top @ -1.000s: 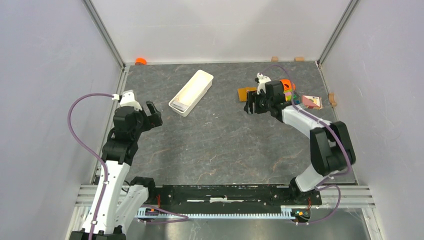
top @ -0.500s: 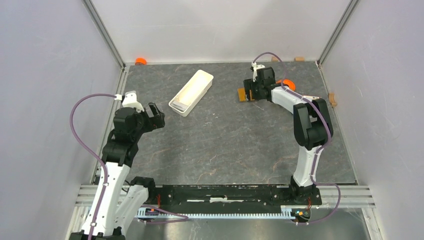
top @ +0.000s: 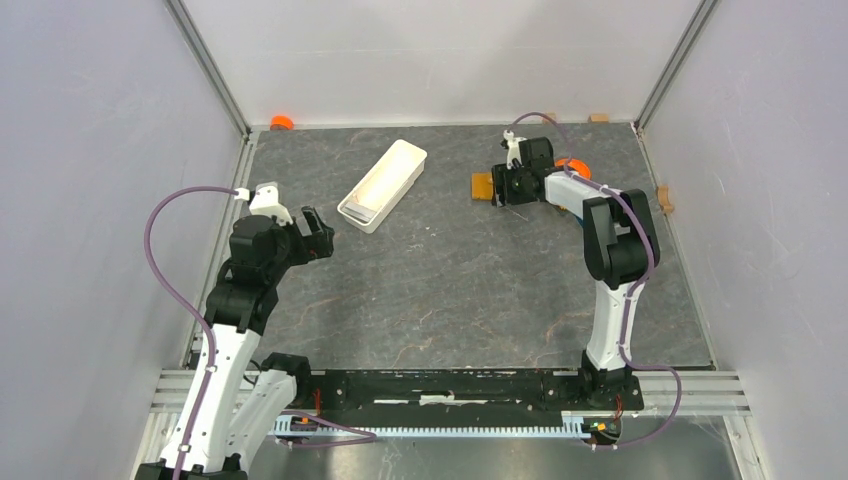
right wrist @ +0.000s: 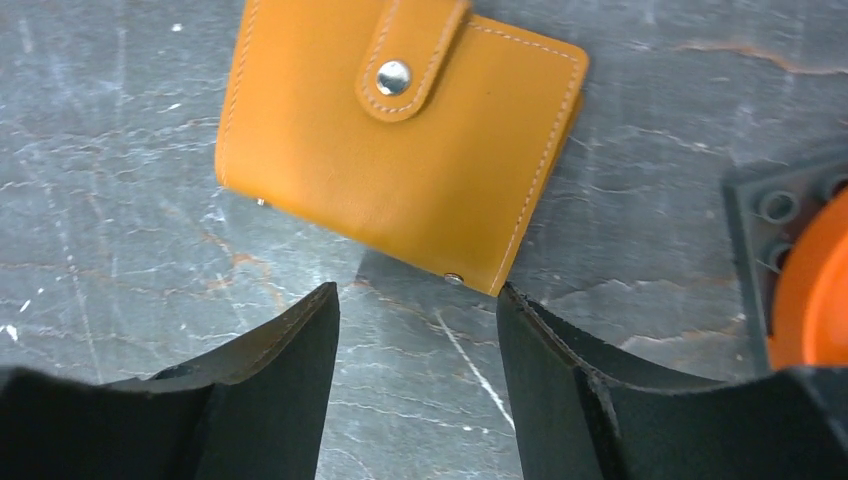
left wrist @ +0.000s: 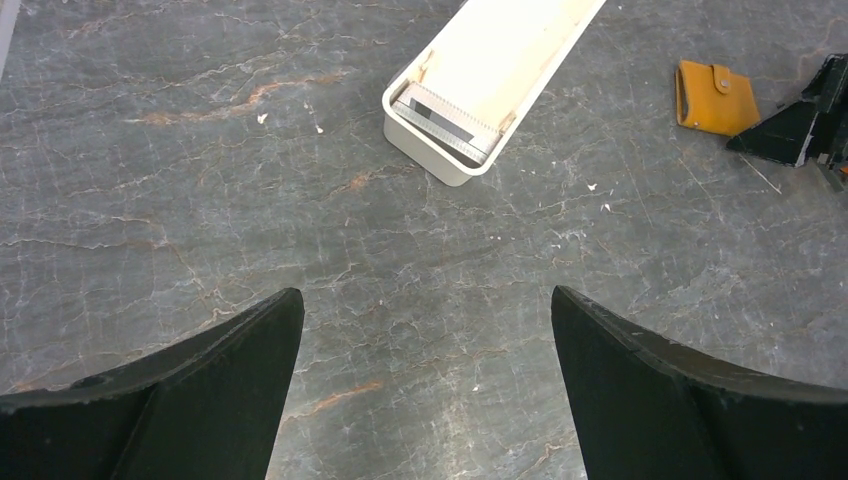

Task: Put the credit cards into the card holder
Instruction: Adjust the card holder at the center of the board.

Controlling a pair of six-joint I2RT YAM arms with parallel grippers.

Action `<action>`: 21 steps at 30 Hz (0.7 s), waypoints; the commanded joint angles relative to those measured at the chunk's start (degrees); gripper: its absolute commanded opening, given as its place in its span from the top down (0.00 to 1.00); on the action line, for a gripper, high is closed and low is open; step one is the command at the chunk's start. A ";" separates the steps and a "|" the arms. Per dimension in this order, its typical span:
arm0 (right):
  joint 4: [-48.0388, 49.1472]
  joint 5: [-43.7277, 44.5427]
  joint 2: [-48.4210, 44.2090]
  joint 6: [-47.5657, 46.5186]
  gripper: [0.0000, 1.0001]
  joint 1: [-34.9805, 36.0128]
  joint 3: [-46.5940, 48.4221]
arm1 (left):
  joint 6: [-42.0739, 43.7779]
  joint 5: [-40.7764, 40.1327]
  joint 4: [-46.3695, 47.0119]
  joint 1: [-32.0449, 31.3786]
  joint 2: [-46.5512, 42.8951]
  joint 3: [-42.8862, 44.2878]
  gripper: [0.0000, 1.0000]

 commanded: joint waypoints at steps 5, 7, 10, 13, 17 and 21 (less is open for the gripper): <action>5.23 -6.23 -3.15 -6.40 0.38 5.26 -3.17 | 2.21 0.93 2.46 -0.20 -0.07 -0.12 0.00; 5.31 -6.91 -3.54 -9.53 0.37 7.14 -3.43 | 2.21 0.93 2.46 -0.20 -0.02 -0.14 0.00; 6.24 -7.29 -4.59 -11.36 0.36 8.79 -3.94 | 2.21 1.10 2.46 -0.20 0.20 -0.14 0.00; 9.48 -3.61 -7.36 -10.62 0.35 8.50 -5.63 | 2.21 1.08 2.46 -0.20 0.38 -0.23 0.00; 9.54 -2.42 -7.49 -9.71 0.33 6.36 -3.41 | 2.28 1.01 2.46 -0.20 0.38 -0.23 0.00; 6.74 -2.89 -4.52 -9.28 0.32 3.61 1.46 | 2.30 1.10 2.42 -0.20 0.33 -0.22 0.00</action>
